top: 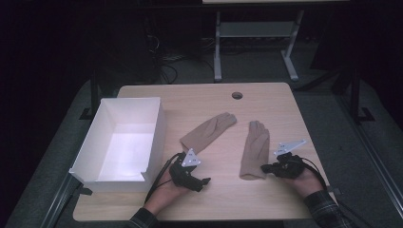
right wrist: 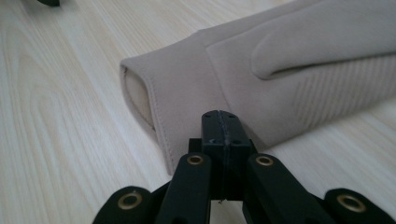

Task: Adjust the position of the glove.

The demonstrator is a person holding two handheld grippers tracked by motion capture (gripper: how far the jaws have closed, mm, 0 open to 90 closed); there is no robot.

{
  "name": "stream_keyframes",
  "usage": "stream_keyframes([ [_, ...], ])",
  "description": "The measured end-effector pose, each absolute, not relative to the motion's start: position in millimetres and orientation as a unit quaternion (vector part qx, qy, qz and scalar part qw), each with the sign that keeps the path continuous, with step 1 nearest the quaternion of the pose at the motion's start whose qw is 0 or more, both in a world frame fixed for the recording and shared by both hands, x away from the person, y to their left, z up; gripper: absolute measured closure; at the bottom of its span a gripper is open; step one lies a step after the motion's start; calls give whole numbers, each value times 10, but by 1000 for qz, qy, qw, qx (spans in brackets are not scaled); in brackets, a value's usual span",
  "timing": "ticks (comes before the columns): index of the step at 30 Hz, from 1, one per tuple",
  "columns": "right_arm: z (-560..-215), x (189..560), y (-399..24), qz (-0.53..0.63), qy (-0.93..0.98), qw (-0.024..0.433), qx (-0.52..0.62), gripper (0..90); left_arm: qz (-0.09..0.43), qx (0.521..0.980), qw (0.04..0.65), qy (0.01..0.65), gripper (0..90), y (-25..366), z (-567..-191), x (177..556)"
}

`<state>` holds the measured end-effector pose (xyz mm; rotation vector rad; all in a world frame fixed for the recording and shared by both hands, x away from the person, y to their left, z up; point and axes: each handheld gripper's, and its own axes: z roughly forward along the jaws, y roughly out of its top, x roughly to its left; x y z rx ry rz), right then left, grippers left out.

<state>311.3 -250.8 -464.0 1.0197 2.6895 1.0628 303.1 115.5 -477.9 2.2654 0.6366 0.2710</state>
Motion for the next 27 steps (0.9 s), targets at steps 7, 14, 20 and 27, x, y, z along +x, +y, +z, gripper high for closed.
stream_keyframes([
  [7, -4637, 3053, -2792, 343, 867, 46, 358, 899, 108, 886, 376, 248, 125, 1156, -4777, 3033],
  [14, -4598, 3048, -2824, 351, 864, 57, 357, 898, 108, 887, 375, 245, 125, 1150, -4775, 3042],
  [20, -4540, 3236, -2676, 369, 857, 74, 353, 898, 105, 887, 375, 248, 125, 1148, -4776, 3039],
  [27, -4586, 3470, -2543, 364, 858, 88, 352, 898, 105, 887, 375, 247, 125, 1148, -4774, 3040],
])
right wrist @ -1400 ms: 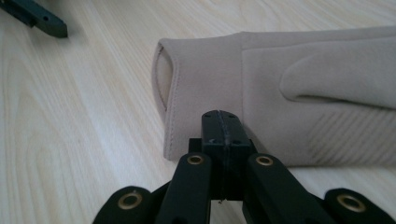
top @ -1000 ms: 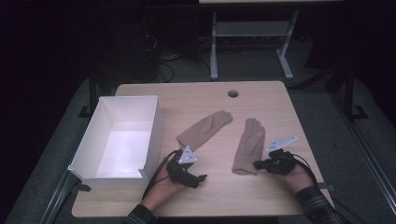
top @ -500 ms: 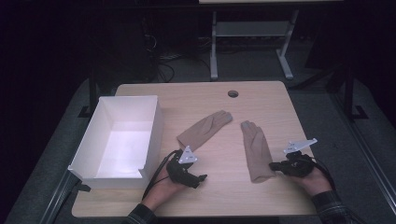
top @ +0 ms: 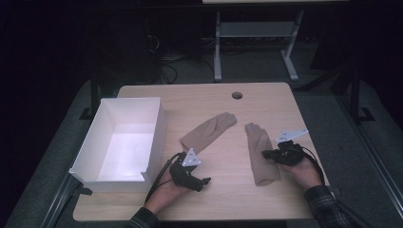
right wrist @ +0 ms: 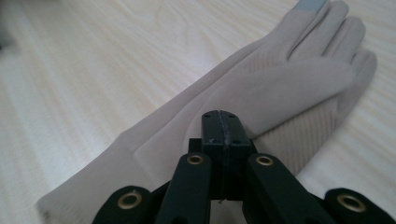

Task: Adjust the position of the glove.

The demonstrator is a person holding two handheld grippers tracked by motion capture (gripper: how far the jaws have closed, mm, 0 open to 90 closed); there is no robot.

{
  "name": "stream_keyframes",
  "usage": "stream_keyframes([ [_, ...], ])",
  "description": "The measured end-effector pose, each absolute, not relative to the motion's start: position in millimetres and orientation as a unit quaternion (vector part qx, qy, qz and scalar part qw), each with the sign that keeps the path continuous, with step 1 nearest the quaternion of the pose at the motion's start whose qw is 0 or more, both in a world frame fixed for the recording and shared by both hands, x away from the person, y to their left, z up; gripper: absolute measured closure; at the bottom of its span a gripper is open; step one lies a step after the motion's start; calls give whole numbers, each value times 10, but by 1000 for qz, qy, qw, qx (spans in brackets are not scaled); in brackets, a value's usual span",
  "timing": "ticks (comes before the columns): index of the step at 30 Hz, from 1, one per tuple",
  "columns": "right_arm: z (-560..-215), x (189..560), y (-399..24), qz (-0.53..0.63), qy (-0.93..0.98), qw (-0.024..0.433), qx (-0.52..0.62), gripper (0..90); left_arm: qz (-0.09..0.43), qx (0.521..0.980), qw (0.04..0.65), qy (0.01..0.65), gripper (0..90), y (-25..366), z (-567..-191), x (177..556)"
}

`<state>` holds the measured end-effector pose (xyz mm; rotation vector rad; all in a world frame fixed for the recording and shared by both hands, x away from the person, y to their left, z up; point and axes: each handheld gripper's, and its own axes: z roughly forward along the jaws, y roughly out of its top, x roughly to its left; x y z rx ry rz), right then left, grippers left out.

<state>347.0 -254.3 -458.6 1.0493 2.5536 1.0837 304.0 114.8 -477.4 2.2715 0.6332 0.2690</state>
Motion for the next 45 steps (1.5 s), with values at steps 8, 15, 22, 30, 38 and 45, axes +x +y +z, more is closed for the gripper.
stream_keyframes([
  [8, -4663, 3504, -2491, 359, 860, 86, 351, 899, 105, 887, 375, 247, 125, 1148, -4774, 3040],
  [15, -4669, 3408, -2435, 354, 868, 78, 341, 899, 105, 887, 375, 247, 125, 1148, -4775, 3040],
  [22, -4665, 3285, -2453, 355, 869, 63, 338, 899, 106, 887, 375, 247, 125, 1148, -4776, 3040],
  [30, -4664, 3076, -2457, 359, 870, 42, 335, 899, 105, 887, 375, 247, 125, 1148, -4775, 3041],
  [38, -4655, 2908, -2450, 356, 877, 37, 319, 899, 103, 886, 376, 250, 125, 1146, -4777, 3035],
  [45, -4647, 2820, -2447, 353, 879, 32, 319, 898, 103, 885, 377, 251, 125, 1143, -4779, 3034],
])
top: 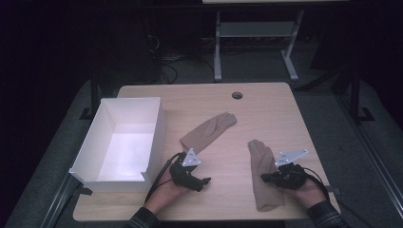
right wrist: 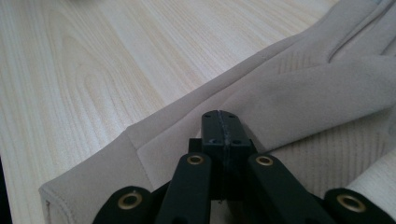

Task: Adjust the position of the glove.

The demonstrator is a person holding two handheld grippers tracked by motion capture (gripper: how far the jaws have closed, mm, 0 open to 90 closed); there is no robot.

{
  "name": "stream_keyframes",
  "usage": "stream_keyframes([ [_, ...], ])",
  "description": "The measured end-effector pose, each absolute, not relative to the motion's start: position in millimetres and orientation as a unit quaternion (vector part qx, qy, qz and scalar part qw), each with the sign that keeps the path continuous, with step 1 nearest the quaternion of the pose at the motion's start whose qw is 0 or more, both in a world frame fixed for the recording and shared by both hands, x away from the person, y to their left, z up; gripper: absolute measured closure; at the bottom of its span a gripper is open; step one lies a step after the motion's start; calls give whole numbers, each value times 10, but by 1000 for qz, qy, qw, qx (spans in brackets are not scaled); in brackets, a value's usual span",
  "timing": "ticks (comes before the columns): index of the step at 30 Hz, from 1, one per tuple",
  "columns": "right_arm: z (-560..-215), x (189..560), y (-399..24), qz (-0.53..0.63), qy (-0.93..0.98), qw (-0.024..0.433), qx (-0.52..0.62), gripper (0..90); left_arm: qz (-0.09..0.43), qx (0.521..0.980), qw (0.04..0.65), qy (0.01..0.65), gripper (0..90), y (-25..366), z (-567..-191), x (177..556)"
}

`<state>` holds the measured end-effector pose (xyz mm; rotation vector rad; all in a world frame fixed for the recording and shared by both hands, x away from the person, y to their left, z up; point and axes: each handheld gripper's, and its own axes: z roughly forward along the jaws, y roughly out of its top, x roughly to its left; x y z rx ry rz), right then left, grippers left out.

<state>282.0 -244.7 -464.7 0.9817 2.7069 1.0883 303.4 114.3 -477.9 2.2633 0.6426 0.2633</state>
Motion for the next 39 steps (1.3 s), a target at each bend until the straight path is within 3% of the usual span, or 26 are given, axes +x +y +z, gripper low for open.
stream_keyframes([
  [5, -4597, 2831, -2452, 360, 876, 31, 319, 765, 103, 887, 375, 248, 125, 1147, -4775, 3037],
  [11, -4524, 2859, -2529, 376, 860, 75, 336, 537, 102, 887, 376, 248, 125, 1143, -4777, 3037],
  [23, -4625, 3083, -2970, 374, 821, 140, 410, 258, 102, 886, 377, 250, 125, 1136, -4778, 3035],
  [29, -4728, 3192, -3107, 363, 806, 153, 442, 174, 102, 886, 377, 250, 125, 1136, -4779, 3035],
  [39, -4796, 3233, -3119, 345, 800, 164, 462, 136, 103, 887, 376, 250, 126, 1136, -4777, 3032],
])
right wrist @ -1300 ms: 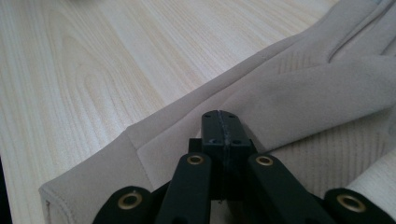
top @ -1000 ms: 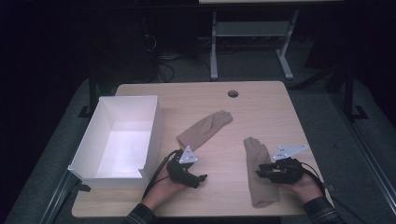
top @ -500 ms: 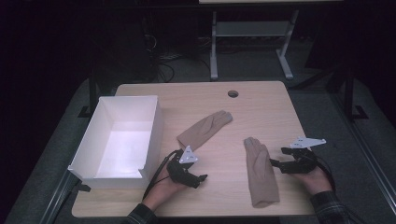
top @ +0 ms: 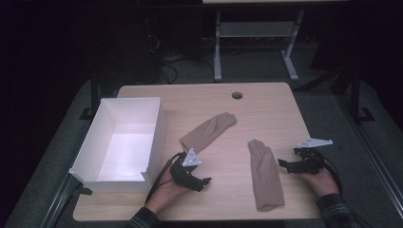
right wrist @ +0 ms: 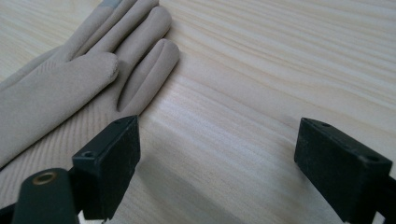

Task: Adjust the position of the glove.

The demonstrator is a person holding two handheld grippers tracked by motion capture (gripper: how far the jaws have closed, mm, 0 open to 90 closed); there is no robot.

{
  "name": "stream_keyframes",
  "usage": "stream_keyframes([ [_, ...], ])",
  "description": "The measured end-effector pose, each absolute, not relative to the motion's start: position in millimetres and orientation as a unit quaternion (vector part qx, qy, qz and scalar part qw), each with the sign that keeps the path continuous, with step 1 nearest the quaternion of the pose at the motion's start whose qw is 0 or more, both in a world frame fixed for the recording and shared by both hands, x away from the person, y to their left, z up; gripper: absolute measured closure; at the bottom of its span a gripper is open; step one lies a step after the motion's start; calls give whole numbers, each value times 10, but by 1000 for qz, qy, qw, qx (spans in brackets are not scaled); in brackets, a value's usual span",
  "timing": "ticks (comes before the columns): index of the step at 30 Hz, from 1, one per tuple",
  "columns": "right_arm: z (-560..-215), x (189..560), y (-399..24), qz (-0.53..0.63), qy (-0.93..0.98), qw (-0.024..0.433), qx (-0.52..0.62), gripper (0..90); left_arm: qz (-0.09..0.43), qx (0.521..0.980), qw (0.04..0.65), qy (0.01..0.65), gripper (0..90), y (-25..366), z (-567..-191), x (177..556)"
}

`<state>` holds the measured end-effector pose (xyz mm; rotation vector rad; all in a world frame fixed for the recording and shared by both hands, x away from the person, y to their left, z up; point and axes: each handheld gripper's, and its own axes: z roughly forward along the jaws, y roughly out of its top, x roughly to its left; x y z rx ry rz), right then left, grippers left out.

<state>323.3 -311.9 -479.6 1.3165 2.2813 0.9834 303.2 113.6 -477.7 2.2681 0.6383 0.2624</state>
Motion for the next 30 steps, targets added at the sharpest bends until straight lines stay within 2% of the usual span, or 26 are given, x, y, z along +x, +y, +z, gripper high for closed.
stream_keyframes([
  [2, -4802, 3226, -3087, 338, 805, 173, 455, 126, 101, 888, 372, 251, 128, 1128, -4767, 3035],
  [5, -4834, 3215, -3020, 343, 799, 177, 461, 55, 98, 890, 363, 257, 138, 1105, -4744, 3040],
  [21, -4835, 3214, -3018, 342, 802, 176, 456, 57, 114, 879, 378, 268, 148, 1026, -4468, 3258],
  [26, -4836, 3214, -3019, 342, 802, 177, 456, 57, 117, 870, 385, 283, 231, 1020, -4425, 3436],
  [30, -4835, 3215, -3019, 342, 802, 177, 456, 57, 125, 864, 387, 297, 390, 1044, -4408, 3553],
])
